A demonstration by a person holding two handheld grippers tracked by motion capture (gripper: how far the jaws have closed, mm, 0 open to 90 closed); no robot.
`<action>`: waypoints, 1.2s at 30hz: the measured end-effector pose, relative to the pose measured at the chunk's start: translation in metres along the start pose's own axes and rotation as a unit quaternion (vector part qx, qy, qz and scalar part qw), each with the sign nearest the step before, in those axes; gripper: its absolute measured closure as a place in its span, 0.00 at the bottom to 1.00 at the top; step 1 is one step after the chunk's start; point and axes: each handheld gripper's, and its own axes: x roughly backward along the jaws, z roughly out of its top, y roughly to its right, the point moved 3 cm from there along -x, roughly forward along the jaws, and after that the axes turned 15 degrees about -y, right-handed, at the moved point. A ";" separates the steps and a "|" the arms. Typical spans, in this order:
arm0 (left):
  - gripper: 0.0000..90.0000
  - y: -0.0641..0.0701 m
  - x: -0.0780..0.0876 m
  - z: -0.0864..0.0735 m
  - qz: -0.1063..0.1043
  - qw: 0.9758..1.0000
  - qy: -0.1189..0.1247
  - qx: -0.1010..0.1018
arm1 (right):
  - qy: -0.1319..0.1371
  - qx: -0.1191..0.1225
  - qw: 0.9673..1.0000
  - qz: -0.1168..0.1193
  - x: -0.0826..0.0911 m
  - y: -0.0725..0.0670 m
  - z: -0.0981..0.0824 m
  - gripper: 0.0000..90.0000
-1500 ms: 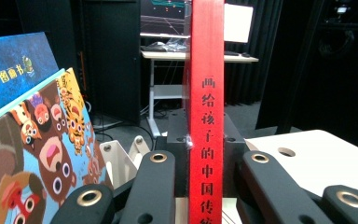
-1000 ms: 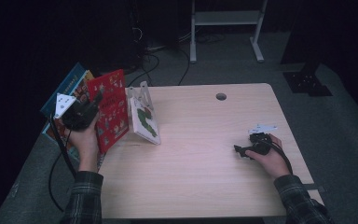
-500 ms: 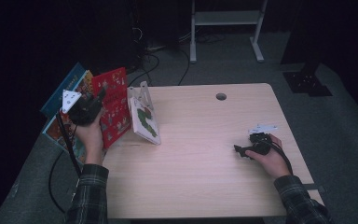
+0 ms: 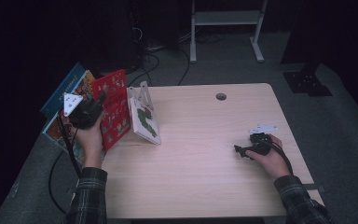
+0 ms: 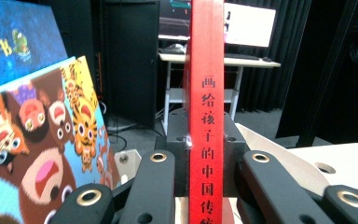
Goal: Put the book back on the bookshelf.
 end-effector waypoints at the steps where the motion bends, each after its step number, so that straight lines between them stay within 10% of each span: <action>1: 0.88 0.000 0.000 0.000 0.000 1.000 0.000 0.000 | 0.000 0.000 1.000 0.000 0.000 0.000 0.000 0.13; 36: 0.87 0.003 -0.003 -0.032 0.011 0.996 -0.086 0.000 | 0.000 0.001 1.000 0.001 0.000 0.000 0.000 0.13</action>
